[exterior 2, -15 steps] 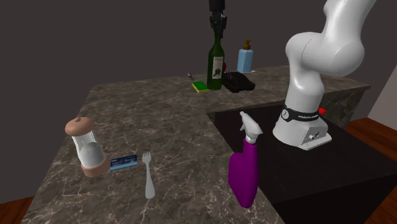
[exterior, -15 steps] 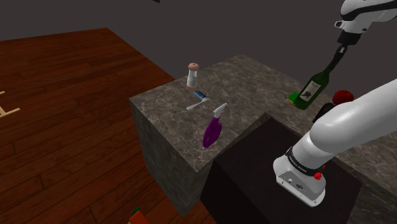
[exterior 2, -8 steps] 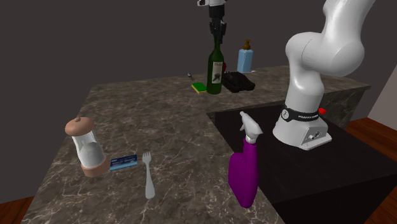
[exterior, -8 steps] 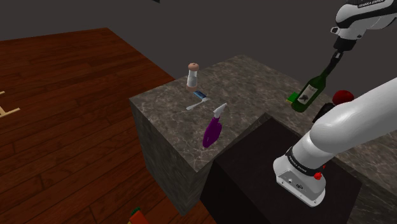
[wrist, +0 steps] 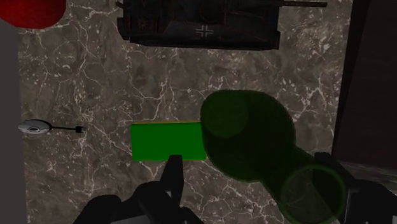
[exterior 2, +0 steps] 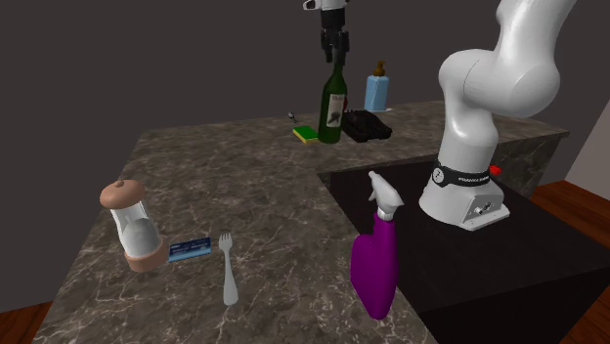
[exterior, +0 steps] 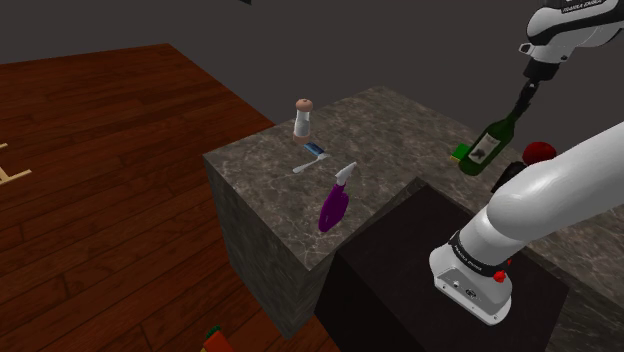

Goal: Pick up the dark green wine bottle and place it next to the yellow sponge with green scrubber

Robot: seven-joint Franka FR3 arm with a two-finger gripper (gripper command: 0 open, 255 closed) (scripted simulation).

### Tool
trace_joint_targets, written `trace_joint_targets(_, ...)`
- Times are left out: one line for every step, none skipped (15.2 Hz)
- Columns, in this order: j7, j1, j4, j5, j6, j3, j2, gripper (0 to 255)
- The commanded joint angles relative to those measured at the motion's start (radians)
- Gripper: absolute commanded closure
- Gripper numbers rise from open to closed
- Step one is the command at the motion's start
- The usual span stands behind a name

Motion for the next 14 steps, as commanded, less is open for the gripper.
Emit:
trace_joint_targets(0.0, 0.0, -0.001, 0.0, 0.0, 0.0, 0.0, 0)
trace_joint_targets(0.0, 0.0, -0.001, 0.0, 0.0, 0.0, 0.0, 0)
trace_joint_targets(-0.001, 0.0, 0.001, 0.001, -0.001, 0.0, 0.001, 0)
trace_joint_targets(0.001, 0.0, 0.027, 0.002, -0.035, 0.013, -0.007, 0)
trace_joint_targets(0.001, 0.001, 0.055, 0.004, -0.069, 0.025, -0.013, 0)
trace_joint_targets(0.001, 0.002, 0.085, 0.007, -0.103, 0.036, -0.017, 0)
trace_joint_targets(0.0, 0.004, 0.109, 0.01, -0.129, 0.044, -0.019, 0)
trace_joint_targets(0.0, 0.004, 0.109, 0.01, -0.129, 0.044, -0.019, 0)
trace_joint_targets(0.0, 0.004, 0.108, 0.01, -0.129, 0.044, -0.019, 0)
trace_joint_targets(0.0, 0.004, 0.109, 0.01, -0.129, 0.044, -0.019, 0)
trace_joint_targets(0.0, 0.004, 0.109, 0.01, -0.129, 0.044, -0.019, 0)
trace_joint_targets(0.0, 0.004, 0.109, 0.01, -0.129, 0.044, -0.019, 0)
trace_joint_targets(0.0, 0.004, 0.109, 0.01, -0.129, 0.044, -0.019, 0)
trace_joint_targets(0.0, 0.004, 0.109, 0.01, -0.129, 0.044, -0.019, 0)
